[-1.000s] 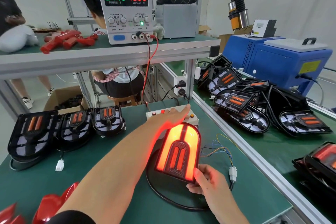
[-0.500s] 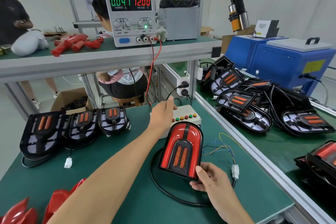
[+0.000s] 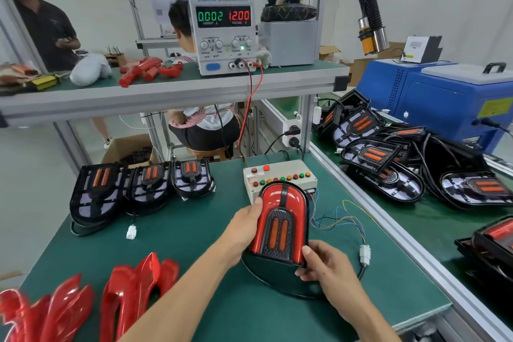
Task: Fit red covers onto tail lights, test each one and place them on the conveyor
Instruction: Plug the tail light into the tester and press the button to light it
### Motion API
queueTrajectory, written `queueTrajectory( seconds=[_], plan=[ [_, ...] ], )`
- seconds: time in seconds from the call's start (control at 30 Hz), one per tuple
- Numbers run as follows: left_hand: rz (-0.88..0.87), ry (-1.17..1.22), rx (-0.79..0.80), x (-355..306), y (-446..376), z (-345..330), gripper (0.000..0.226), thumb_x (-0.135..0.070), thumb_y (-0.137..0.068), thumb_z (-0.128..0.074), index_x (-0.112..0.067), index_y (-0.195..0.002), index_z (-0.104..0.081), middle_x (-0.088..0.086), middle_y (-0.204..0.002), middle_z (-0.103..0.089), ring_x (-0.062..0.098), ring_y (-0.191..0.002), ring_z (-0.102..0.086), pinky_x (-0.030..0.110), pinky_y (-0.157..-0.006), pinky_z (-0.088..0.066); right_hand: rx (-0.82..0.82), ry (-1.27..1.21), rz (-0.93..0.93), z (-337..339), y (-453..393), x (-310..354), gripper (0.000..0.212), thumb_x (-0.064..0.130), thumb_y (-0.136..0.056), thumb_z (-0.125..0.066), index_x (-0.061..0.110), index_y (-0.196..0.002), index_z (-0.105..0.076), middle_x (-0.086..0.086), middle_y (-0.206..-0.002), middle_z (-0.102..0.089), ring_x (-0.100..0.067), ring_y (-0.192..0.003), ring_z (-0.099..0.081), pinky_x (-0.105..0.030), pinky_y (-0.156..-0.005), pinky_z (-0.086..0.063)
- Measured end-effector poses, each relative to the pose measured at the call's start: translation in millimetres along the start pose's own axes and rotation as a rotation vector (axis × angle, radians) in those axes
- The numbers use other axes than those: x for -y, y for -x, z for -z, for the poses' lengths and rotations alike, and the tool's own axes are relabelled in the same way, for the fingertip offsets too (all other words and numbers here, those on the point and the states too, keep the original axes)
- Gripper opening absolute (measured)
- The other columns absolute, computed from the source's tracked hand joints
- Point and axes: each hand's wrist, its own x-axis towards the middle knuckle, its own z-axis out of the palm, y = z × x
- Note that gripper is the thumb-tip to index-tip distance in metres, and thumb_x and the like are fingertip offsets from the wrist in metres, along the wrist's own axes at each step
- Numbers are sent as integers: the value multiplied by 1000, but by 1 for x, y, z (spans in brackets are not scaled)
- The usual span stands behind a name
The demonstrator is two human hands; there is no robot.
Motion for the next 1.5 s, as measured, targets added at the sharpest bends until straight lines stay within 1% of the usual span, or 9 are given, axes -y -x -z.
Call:
queueTrajectory(
  seconds=[0.2, 0.37, 0.57, 0.83, 0.97, 1.03, 1.2, 1.37, 1.5],
  plan=[
    [37, 95, -297, 18, 22, -2, 62, -52, -108, -32, -10, -94, -76, 1, -77, -79, 13, -69, -76, 21, -58, -53, -345, 424, 259, 0, 18, 2, 8, 30, -96, -64, 37, -97, -69, 15, -88, -70, -1, -87, -65, -14, -77, -47],
    [70, 27, -386, 39, 43, 9, 57, -48, -108, -39, -4, -96, -73, 5, -77, -78, 18, -73, -75, 23, -57, -52, -731, 674, 23, 44, 27, -9, 24, 42, -92, -64, 29, -111, -60, 4, -107, -58, -24, -96, -60, -39, -81, -46],
    [147, 10, -397, 52, 55, 16, 53, -50, -106, -40, -8, -87, -64, 10, -85, -71, 27, -79, -67, 37, -82, -53, -510, 1047, -258, 48, 26, -7, 52, 77, -86, -43, 30, -100, -59, 4, -105, -58, -24, -100, -62, -35, -77, -48],
    [147, -88, -453, 47, 68, 24, 47, -52, -104, -43, -13, -79, -52, 10, -75, -62, 25, -70, -60, 49, -89, -58, -464, 996, -183, 29, 26, -5, 29, 52, -98, -45, 25, -89, -52, 5, -87, -59, -28, -80, -56, -35, -66, -42],
    [-112, -367, -664, 39, 88, 19, 34, -44, -102, -51, -15, -114, -65, 4, -111, -67, 17, -94, -61, 27, -84, -43, -463, 657, -111, 23, 32, 1, 18, 44, -93, -65, 28, -87, -61, 12, -82, -67, -22, -82, -62, -35, -75, -46],
    [-399, -332, -756, 24, 107, 7, 9, -34, -99, -58, -27, -101, -63, -8, -101, -63, 7, -83, -58, 15, -74, -40, -493, 483, -86, 16, 38, 6, 15, 38, -88, -74, 28, -82, -65, 14, -75, -69, -11, -78, -65, -32, -72, -48],
    [-515, -244, -256, 12, 124, -47, 15, -31, -95, -60, -30, -82, -65, -11, -77, -68, 10, -70, -63, 18, -67, -50, -546, 311, -44, 2, 52, 12, 14, 35, -81, -80, 27, -79, -68, 23, -68, -68, 6, -65, -62, -23, -63, -42],
    [-246, -181, -4, 16, 98, -94, 28, -22, -101, -51, -23, -75, -63, -4, -78, -68, 11, -74, -58, 33, -79, -50, -566, 320, -23, -3, 62, 19, 17, 34, -79, -83, 27, -76, -68, 11, -64, -69, 2, -64, -63, -19, -63, -42],
    [58, 331, 158, 8, 88, -116, 35, -20, -108, -46, -8, -83, -68, 9, -74, -68, 22, -68, -64, 30, -75, -52, -589, 348, -30, -4, 69, 21, 19, 39, -78, -82, 29, -75, -66, 12, -63, -68, 1, -66, -63, -19, -63, -41]
  ],
)
